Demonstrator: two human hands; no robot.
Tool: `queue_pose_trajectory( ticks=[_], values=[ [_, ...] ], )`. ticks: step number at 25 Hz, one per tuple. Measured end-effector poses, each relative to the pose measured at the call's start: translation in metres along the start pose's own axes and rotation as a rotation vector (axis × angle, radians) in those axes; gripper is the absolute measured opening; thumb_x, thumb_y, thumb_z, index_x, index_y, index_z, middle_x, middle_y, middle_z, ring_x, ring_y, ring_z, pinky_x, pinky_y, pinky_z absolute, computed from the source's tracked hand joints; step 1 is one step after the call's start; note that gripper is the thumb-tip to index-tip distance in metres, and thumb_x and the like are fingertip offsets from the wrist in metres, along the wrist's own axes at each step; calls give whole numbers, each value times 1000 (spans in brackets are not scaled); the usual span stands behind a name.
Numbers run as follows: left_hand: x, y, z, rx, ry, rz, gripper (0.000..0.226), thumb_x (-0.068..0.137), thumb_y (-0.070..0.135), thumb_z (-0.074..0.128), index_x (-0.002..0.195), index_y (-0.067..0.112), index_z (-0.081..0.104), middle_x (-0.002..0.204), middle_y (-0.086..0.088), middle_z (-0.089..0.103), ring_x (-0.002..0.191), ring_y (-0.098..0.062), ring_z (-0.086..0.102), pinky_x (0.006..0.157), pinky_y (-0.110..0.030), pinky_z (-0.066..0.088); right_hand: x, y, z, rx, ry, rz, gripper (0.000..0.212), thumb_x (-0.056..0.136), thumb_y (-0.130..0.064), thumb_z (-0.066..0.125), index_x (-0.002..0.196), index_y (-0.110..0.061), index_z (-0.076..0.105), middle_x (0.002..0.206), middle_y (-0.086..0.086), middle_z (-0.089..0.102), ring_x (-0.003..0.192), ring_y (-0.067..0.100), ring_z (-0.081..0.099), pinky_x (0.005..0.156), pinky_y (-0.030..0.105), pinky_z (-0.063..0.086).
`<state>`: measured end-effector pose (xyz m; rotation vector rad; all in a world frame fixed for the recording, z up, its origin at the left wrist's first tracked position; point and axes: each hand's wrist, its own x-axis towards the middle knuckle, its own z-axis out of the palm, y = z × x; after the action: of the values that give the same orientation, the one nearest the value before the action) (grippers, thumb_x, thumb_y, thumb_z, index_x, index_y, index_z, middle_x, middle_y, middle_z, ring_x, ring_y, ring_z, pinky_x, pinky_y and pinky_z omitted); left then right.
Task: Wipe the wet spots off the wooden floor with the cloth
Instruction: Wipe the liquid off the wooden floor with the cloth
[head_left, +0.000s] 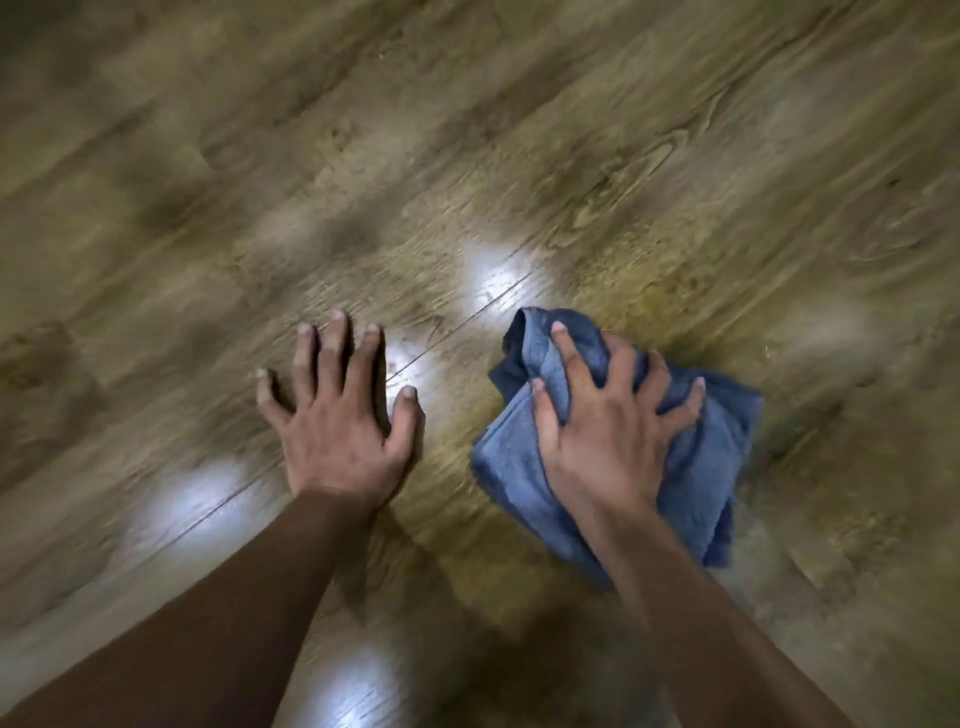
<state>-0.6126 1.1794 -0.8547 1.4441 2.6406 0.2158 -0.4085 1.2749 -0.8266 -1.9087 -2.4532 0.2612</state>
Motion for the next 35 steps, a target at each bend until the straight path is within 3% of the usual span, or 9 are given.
queue_pose_trajectory(
  ticks=[7,12,18,26,28,30,32,34,35],
  values=[
    [4,1,0,56,21,18,65,93,56,39,151,29,39,166,1,27,155,-27,16,117,-67,9,145,-80,-1,-23,-8,-67,60,92,-64,36,147,-41,41,130,8,49,119,37,40,109,72,12],
    [4,3,-6,42,7,6,60,94,46,36,151,26,41,166,-2,29,155,-29,17,117,-68,9,67,-67,-2,-48,-1,-251,63,91,-68,37,147,-38,44,127,9,51,115,36,45,109,66,21],
    [6,2,-6,20,-40,-10,60,96,46,31,152,27,42,167,0,26,156,-26,12,119,-65,4,-88,-49,10,-7,-68,-145,61,90,-63,47,147,-40,43,140,8,49,129,41,45,111,66,15],
    [5,5,-3,48,-119,-37,62,99,57,26,157,33,24,170,4,11,156,-21,-1,119,-64,-2,-100,-41,10,-58,-116,-125,59,92,-64,39,146,-42,42,140,7,41,130,40,42,109,68,14],
    [11,-3,-14,-58,-150,24,59,99,57,26,153,36,32,167,6,19,154,-21,10,117,-59,6,-98,-40,9,-79,-124,-129,59,93,-64,37,147,-43,40,141,7,39,128,39,42,108,69,16],
    [25,-38,-31,-114,-94,111,51,98,53,30,141,31,48,156,1,40,141,-28,35,107,-54,24,-91,-40,8,-91,-115,-141,59,94,-64,34,148,-42,40,141,8,41,125,39,43,105,70,20],
    [42,-93,-42,-43,21,-19,50,97,51,34,138,28,48,156,-5,41,141,-31,36,109,-56,24,-77,-41,8,-83,-81,-112,59,94,-64,33,148,-41,42,140,12,44,121,41,42,103,71,22],
    [50,-140,-45,-13,37,-280,59,95,57,32,148,33,39,167,-1,22,153,-24,16,115,-62,13,-54,-51,8,-42,-19,-41,58,94,-62,36,147,-40,43,137,14,44,116,40,39,103,71,22],
    [50,-151,-42,-6,29,-331,62,94,61,31,152,36,34,168,2,18,155,-21,10,115,-65,10,-37,-56,9,-42,22,0,57,95,-62,37,147,-39,44,136,15,44,114,39,37,103,70,22]
  ],
)
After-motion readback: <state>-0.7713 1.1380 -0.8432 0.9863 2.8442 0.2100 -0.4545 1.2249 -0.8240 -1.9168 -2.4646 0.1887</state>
